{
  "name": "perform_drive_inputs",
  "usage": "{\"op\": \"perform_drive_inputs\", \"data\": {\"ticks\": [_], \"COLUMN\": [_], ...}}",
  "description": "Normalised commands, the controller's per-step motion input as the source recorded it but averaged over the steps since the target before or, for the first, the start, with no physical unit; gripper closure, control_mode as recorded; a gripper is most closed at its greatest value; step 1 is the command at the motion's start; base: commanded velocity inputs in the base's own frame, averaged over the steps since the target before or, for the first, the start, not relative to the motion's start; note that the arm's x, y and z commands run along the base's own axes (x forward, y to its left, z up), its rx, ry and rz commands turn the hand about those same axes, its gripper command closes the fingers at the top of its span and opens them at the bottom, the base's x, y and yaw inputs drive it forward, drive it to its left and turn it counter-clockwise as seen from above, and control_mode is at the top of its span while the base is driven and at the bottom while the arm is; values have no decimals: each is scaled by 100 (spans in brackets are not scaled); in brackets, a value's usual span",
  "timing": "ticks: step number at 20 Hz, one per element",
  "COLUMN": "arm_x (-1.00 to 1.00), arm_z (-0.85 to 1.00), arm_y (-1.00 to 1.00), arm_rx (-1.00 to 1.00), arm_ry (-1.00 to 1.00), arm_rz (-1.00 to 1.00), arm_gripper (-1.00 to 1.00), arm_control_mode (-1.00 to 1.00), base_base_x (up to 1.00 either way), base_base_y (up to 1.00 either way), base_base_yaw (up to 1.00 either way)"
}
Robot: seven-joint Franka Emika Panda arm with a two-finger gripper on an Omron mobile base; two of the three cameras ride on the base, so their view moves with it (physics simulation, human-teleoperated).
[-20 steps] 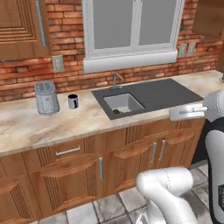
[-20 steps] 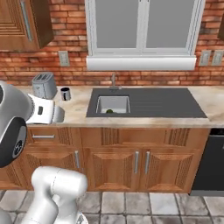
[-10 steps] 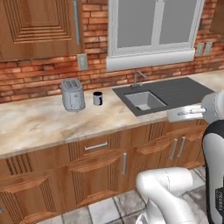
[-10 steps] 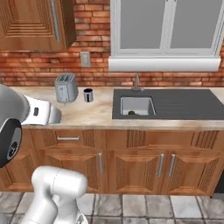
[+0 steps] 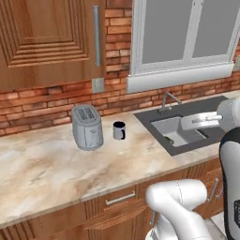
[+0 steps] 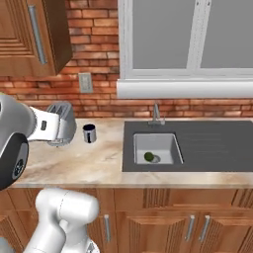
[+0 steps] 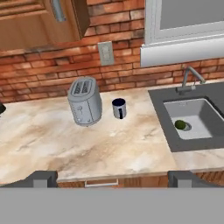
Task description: Clear the mugs and bowl far away from the sink.
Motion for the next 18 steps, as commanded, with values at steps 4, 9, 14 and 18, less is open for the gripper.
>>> {"op": "perform_drive_inputs", "data": {"ticks": [4, 9, 14, 18], "arm_x": [0, 0, 0, 0], "arm_z": [0, 0, 0, 0], "arm_y": [0, 0, 0, 0], "arm_rx": [0, 0, 0, 0], "arm_ry": [0, 0, 0, 0], "arm_rz": [0, 0, 0, 0], "arm_gripper": [-100, -100, -100, -100], "arm_control_mode": [100, 100, 100, 100], "base_base_x": [98, 55, 18, 25], "base_base_y": [28, 9, 5, 0], "base_base_yaw": [-9, -2, 8, 29]}}
